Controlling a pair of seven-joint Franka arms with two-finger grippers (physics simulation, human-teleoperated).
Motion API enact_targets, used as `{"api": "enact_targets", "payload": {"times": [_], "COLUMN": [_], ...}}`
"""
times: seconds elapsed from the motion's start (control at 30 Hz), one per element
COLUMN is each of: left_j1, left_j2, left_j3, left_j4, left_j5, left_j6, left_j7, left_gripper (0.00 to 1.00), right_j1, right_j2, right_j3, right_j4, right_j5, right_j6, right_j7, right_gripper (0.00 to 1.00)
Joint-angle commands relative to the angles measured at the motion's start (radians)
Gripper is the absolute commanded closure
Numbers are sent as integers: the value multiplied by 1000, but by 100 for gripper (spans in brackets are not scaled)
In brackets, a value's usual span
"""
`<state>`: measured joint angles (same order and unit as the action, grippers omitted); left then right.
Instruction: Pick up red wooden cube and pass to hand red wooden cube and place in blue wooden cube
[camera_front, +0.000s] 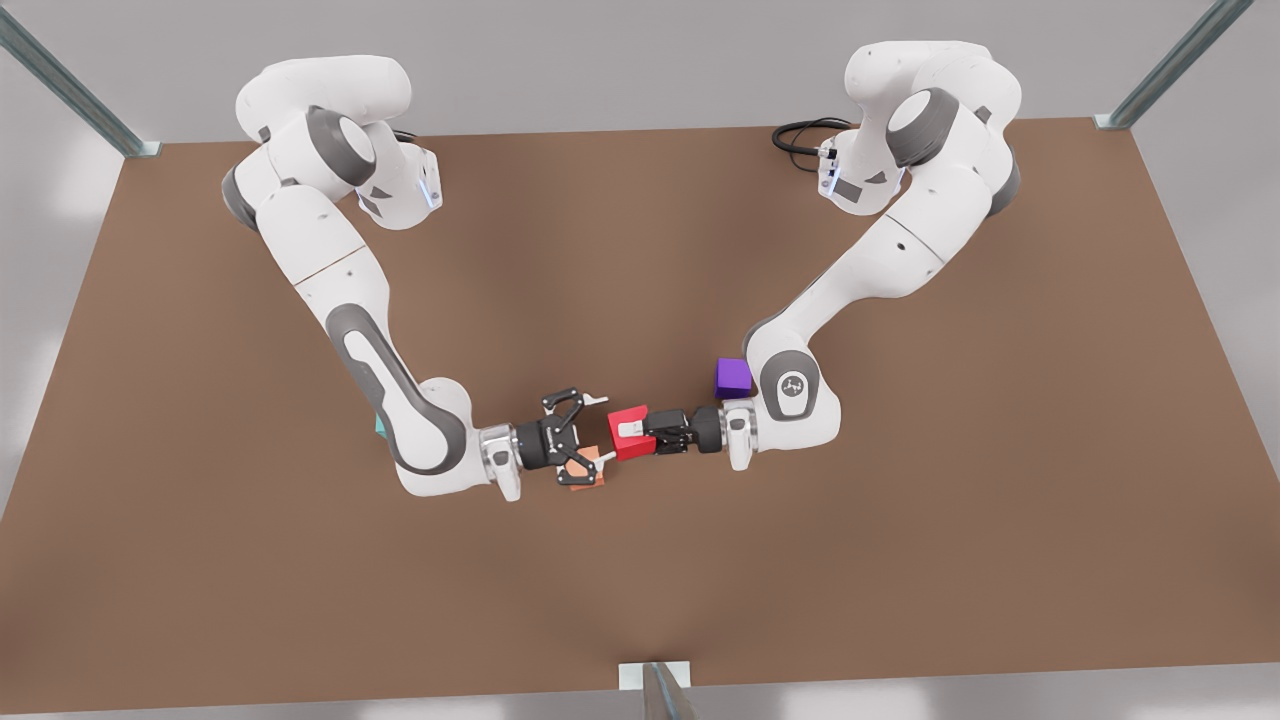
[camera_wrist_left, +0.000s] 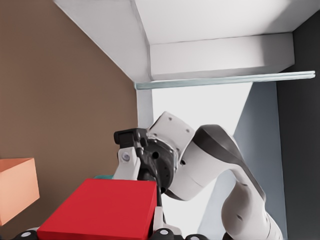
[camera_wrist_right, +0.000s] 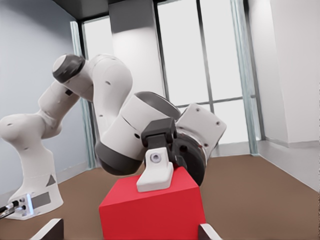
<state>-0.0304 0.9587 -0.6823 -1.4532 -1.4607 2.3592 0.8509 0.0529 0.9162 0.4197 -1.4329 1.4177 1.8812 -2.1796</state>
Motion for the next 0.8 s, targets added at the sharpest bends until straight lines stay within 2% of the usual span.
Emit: {"api": "enact_targets", "payload": {"times": [0.0,0.77], "left_j1": [0,-2], "left_j2": [-2,-2], "left_j3": [0,-2], "left_j4": [1,-3], "left_j5": [-15,-27], "left_j6": [-14,-14], "left_j7": [86,86], "left_gripper": [47,47], "right_j1": [-2,27], "right_j2": [0,44], "right_j3": [1,1], "right_j4": [6,51], "right_j5": [4,33], "right_j6": [9,47], "right_j7": [-72,-60], "right_gripper": [0,0]}}
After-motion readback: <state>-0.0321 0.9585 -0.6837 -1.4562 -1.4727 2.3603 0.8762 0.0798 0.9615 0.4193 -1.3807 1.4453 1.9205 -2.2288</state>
